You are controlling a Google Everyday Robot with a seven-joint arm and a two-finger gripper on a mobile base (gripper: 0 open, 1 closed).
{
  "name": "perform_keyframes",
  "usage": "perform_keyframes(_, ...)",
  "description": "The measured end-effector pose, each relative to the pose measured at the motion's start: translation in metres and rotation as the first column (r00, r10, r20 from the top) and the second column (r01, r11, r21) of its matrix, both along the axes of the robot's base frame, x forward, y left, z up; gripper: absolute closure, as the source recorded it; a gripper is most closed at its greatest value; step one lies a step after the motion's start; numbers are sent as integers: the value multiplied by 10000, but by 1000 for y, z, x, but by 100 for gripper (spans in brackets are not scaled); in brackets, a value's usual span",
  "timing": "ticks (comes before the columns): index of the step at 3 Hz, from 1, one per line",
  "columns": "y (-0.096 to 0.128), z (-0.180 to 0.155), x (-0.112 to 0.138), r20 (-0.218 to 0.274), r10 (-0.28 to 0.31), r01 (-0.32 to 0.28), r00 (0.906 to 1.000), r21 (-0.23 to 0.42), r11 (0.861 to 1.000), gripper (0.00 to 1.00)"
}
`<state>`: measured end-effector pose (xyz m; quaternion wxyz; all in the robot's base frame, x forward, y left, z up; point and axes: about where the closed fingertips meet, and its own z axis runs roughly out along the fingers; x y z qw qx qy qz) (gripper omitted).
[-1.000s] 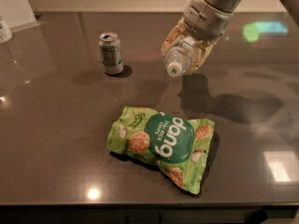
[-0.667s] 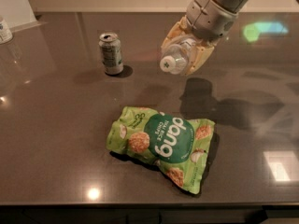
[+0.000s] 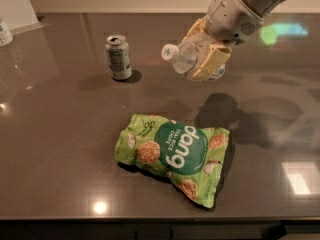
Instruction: Place blue plastic bottle upright
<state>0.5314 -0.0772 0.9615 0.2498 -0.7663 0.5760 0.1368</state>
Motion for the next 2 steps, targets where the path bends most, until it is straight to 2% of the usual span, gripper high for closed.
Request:
perform_keyframes(1, 5, 5, -8, -1183, -1544, 1637, 9809, 740, 9837, 100)
perform_keyframes(2, 12, 7, -7, -2738, -2870, 3338, 9180, 1422, 9319, 100)
